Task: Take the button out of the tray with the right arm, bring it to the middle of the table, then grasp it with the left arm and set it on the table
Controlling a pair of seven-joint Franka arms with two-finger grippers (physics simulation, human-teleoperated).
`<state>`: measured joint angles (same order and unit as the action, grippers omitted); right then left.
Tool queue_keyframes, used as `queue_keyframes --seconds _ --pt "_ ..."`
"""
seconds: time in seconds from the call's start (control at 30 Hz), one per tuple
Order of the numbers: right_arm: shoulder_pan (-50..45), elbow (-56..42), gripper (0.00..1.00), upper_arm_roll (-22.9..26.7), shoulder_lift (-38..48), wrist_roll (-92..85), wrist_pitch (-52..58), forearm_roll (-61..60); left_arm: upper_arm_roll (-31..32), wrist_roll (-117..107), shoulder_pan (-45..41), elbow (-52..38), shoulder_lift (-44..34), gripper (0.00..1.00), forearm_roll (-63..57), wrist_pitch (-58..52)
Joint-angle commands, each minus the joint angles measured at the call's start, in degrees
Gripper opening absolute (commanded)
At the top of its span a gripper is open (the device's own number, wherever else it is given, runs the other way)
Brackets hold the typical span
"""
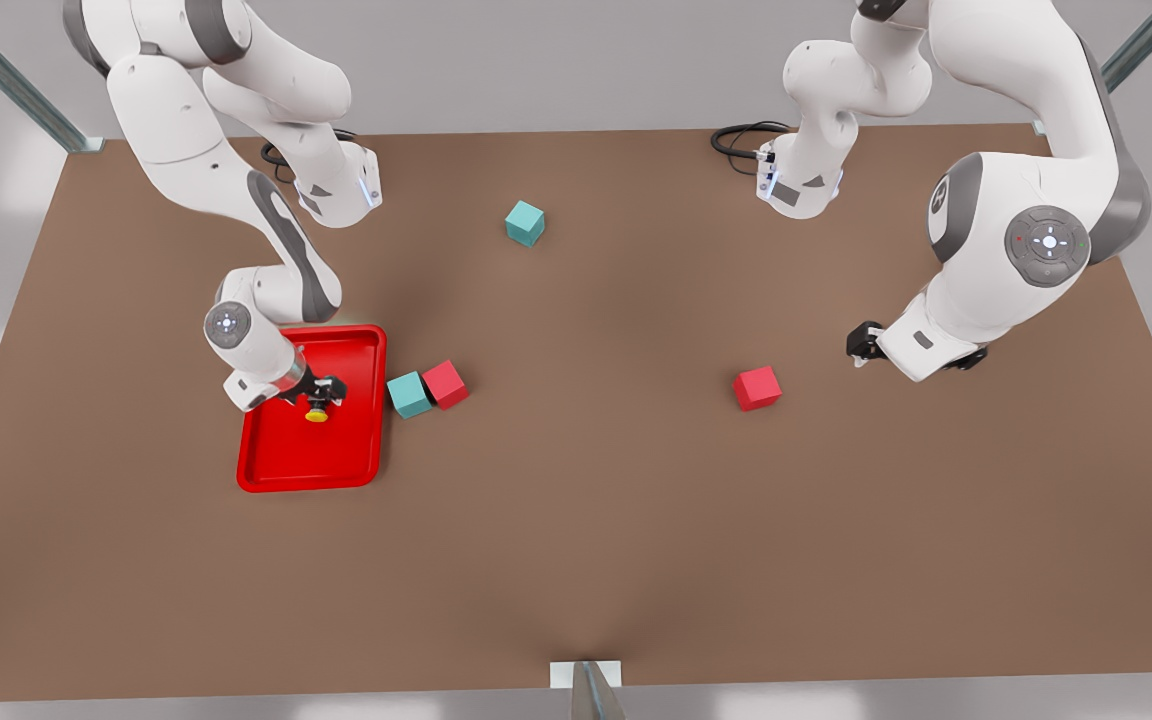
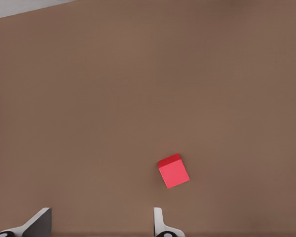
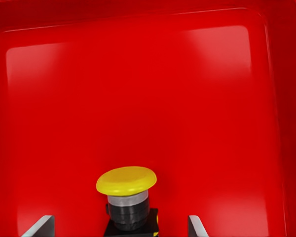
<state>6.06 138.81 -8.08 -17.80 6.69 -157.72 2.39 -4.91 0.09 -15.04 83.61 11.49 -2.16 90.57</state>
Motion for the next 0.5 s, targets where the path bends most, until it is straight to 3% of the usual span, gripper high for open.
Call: queue_keyframes --seconds 0.0,0.17,0.2,0.23,0.27,0.37,0.47 --pt "0.0 -0.2 1.00 0.0 -0.5 -0.2 -1.0 -0.2 0.0 -0.1 0.0 0.0 -0.1 1.00 0.0 -0.1" --pt "0.0 -0.7 1.00 0.0 -1.4 -0.3 -1.0 -0.3 0.0 -0.1 0.0 0.0 -0.1 1.00 0.0 -0.1" --pt "0.1 -0.7 0.92 0.0 -1.4 -0.3 -1.0 -0.3 0.1 -0.1 0.0 0.0 -0.1 1.00 0.0 -0.1" --pt "0.1 -0.7 0.73 0.0 -1.4 -0.4 -1.0 -0.3 0.0 -0.1 0.0 0.0 -0.1 1.00 0.0 -0.1" --pt "0.1 -0.7 0.65 0.0 -1.4 -0.4 -1.0 -0.3 0.0 -0.1 0.0 0.0 -0.1 1.00 0.0 -0.1" --pt "0.1 -1.2 0.51 0.0 -1.4 -1.0 -1.0 -0.3 0.0 -0.1 0.0 0.0 -0.1 1.00 0.0 -0.1" --pt "0.1 -1.2 0.49 0.0 -1.4 -0.8 -1.0 -0.3 0.1 -0.2 0.0 0.0 -0.1 1.00 0.0 -0.2"
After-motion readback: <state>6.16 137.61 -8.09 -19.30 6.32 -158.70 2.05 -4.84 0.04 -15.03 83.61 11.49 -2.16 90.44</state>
